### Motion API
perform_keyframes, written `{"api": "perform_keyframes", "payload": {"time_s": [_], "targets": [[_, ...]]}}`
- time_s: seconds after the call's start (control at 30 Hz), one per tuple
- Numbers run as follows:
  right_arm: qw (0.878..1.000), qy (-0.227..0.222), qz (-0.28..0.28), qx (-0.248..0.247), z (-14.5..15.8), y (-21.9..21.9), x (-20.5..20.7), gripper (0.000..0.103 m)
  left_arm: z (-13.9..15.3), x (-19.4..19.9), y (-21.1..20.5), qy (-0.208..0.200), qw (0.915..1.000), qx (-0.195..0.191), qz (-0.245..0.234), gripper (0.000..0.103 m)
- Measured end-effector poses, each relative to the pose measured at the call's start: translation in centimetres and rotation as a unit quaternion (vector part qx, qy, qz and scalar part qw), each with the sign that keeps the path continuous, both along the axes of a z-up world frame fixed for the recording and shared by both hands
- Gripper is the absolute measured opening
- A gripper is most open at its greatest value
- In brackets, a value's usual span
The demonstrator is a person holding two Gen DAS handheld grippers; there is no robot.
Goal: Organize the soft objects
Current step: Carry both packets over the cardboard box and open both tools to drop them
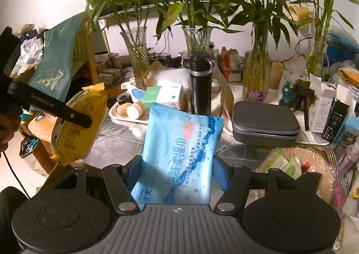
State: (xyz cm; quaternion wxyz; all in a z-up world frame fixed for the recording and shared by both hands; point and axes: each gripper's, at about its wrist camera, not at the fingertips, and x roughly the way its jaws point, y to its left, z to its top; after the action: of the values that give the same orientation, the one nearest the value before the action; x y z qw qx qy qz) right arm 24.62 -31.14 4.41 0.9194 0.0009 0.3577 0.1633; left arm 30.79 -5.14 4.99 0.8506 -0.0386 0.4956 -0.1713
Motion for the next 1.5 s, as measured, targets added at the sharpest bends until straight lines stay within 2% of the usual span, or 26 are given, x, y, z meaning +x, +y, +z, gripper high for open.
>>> {"api": "perform_keyframes", "payload": {"time_s": [0.3,0.4,0.47,0.53,0.6,0.67,0.83,0.93,1.03,1.27,1.5], "targets": [[1.000,-0.007,0.009,-0.003,1.0,1.0,-2.4,0.068,-0.3,-4.0,1.5,0.042,0.9988,-0.025,-0.007,0.049],[1.000,-0.008,0.013,-0.007,1.1,1.3,-3.2,0.068,-1.3,-4.7,2.4,0.078,0.9954,-0.056,0.003,0.051],[1.000,-0.007,0.017,-0.011,1.0,1.6,-3.6,0.068,-2.6,-4.8,2.9,0.108,0.9913,-0.074,0.016,0.056],[1.000,-0.005,0.019,-0.013,0.9,1.8,-3.9,0.068,-3.5,-5.2,3.3,0.118,0.9888,-0.088,0.022,0.069],[1.000,-0.003,0.020,-0.013,0.8,2.0,-4.4,0.068,-3.5,-6.1,3.7,0.097,0.9892,-0.107,0.024,0.075],[1.000,-0.003,0.022,-0.014,0.8,2.1,-4.8,0.068,-3.0,-7.1,3.8,0.068,0.9918,-0.107,0.015,0.078],[1.000,-0.002,0.022,-0.016,0.9,2.1,-5.4,0.068,-1.6,-9.9,3.5,-0.003,0.9980,-0.063,0.000,0.078],[1.000,-0.001,0.024,-0.018,0.9,2.2,-5.8,0.068,-1.2,-11.5,3.5,-0.043,0.9984,-0.035,-0.010,0.078],[1.000,0.002,0.027,-0.014,0.9,2.3,-6.2,0.068,-1.1,-12.8,3.7,-0.073,0.9970,-0.026,-0.010,0.078],[0.999,0.006,0.030,-0.017,0.9,2.9,-6.6,0.068,-1.6,-15.1,5.3,-0.120,0.9927,-0.013,0.006,0.078],[0.999,0.006,0.046,-0.018,1.2,4.5,-6.3,0.069,-2.4,-16.5,7.0,-0.135,0.9905,-0.022,0.015,0.078]]}}
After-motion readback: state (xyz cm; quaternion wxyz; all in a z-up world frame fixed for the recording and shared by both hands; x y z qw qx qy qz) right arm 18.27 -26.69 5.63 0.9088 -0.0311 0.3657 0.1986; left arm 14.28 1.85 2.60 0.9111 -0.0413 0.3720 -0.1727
